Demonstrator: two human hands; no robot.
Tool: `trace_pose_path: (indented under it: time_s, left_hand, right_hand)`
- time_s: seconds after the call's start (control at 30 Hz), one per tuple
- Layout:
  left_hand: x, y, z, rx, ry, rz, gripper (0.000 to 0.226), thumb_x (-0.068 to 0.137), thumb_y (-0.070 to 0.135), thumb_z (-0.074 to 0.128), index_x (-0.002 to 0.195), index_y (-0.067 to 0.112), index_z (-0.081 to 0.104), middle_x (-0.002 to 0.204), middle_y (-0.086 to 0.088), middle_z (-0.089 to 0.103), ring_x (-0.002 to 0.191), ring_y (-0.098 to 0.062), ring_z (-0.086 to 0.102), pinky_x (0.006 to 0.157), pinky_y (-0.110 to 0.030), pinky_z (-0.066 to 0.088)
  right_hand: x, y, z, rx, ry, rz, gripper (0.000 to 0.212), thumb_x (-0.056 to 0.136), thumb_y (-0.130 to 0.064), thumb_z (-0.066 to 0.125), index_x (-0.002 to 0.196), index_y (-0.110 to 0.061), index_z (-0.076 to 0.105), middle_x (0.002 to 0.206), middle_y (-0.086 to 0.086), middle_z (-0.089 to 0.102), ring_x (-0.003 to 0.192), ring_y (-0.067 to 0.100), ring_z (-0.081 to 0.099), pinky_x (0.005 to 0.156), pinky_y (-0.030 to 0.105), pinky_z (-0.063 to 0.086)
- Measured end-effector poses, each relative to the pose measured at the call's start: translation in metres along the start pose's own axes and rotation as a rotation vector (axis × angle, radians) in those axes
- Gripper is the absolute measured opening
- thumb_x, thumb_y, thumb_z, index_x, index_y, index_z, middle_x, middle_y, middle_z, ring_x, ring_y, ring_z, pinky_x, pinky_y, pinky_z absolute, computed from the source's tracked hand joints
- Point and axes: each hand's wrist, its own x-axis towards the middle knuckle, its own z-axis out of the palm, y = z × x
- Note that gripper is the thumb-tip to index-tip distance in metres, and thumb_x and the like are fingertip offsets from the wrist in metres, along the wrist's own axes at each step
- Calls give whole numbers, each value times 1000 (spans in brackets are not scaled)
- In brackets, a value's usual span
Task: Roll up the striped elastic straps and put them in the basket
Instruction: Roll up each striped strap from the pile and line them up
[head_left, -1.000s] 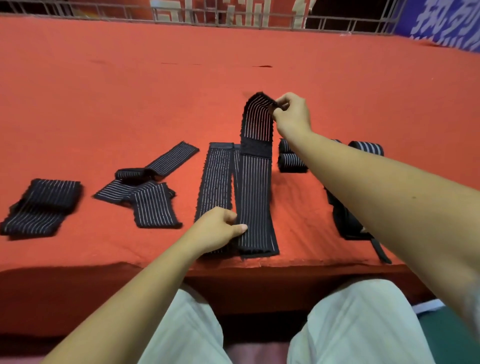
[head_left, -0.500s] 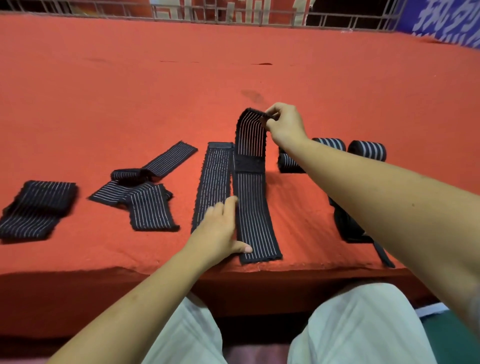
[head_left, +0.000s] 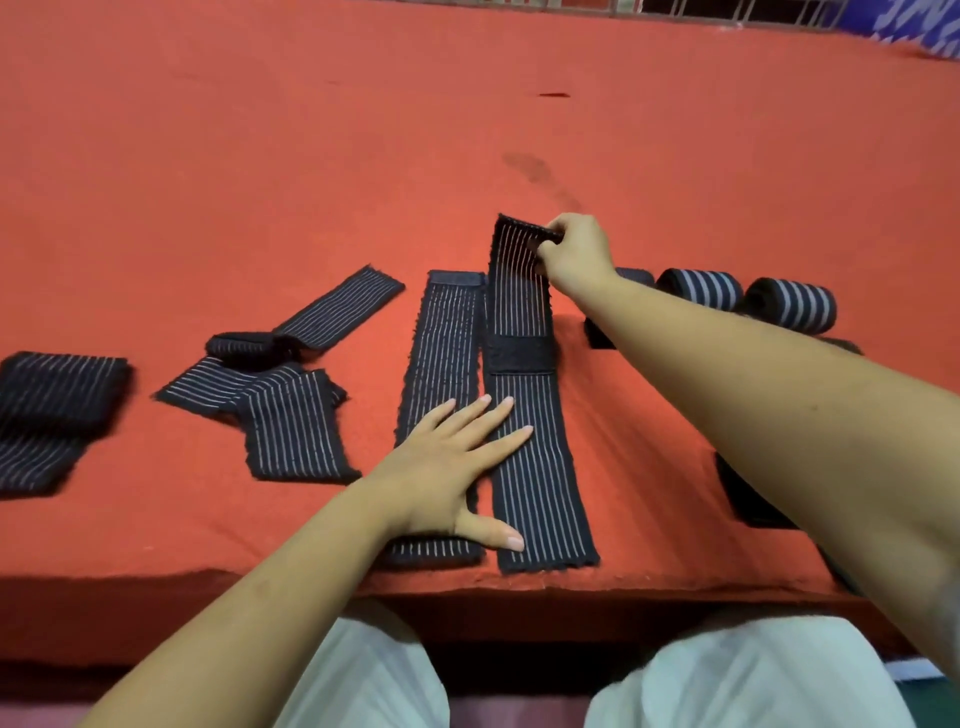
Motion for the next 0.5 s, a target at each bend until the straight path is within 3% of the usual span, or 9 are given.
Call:
trace_pose_path:
  time_s: [0.1, 0.2, 0.27, 0.4, 0.5]
  left_hand:
    - [-1, 0, 4, 14, 45, 15, 119, 60, 101, 16, 159, 38, -3, 166, 3, -17, 152, -15, -20, 124, -44, -9]
    - [-2, 0, 6, 14, 85, 25, 119, 61, 101, 13, 159, 36, 0, 167, 1, -12, 153, -17, -16, 124, -45, -7]
    - [-2, 0, 7, 11, 100, 31, 118, 62, 101, 14, 160, 34, 3, 167, 1, -10, 154, -18, -14, 125, -45, -6]
    - [-3, -1, 10, 3, 130, 41, 117, 65, 99, 25, 160, 33, 7, 168, 0, -7, 154, -19, -10, 125, -47, -2]
    - [-2, -2, 11, 18, 122, 37, 116, 65, 99, 26, 160, 34, 6, 168, 0, -7, 154, -18, -11, 125, -48, -1]
  right_hand:
    - [16, 11, 20, 17, -6, 108, 11, 85, -10, 63, 74, -11, 63, 85, 20, 72, 84, 37, 71, 77, 48, 58]
    - [24, 16, 34, -49, -23, 184, 15, 87, -20, 70, 88, -4, 69, 89, 18, 72, 87, 32, 71, 68, 33, 52]
    - [26, 19, 43, -107, -46, 226, 15, 88, -19, 71, 91, -4, 68, 94, 16, 72, 87, 29, 71, 62, 31, 47]
    - [27, 26, 57, -183, -49, 346, 18, 89, -13, 70, 103, -2, 67, 111, 17, 69, 70, 24, 63, 43, 27, 36]
    - [29, 24, 58, -178, -55, 365, 20, 93, -12, 67, 110, -2, 65, 103, 9, 62, 81, 22, 61, 59, 29, 43]
